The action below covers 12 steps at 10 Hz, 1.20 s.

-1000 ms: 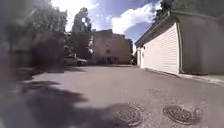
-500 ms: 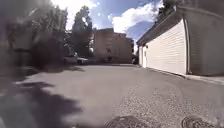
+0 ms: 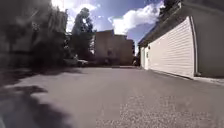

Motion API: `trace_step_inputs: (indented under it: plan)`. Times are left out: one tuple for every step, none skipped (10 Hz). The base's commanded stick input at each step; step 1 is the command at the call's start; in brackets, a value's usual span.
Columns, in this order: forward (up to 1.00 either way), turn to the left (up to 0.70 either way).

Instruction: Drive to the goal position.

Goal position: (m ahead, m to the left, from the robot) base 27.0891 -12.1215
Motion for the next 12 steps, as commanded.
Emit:
trace_step_inputs:
  plan:
    - [0.85, 0.00]
    - [0.85, 0.00]
    - [0.85, 0.00]
    - [0.85, 0.00]
    - [0.85, 0.00]
    - [0.85, 0.00]
    - [0.85, 0.00]
    - [0.85, 0.00]
    - [0.85, 0.00]
    - [0.85, 0.00]
    - [0.85, 0.00]
    - [0.85, 0.00]
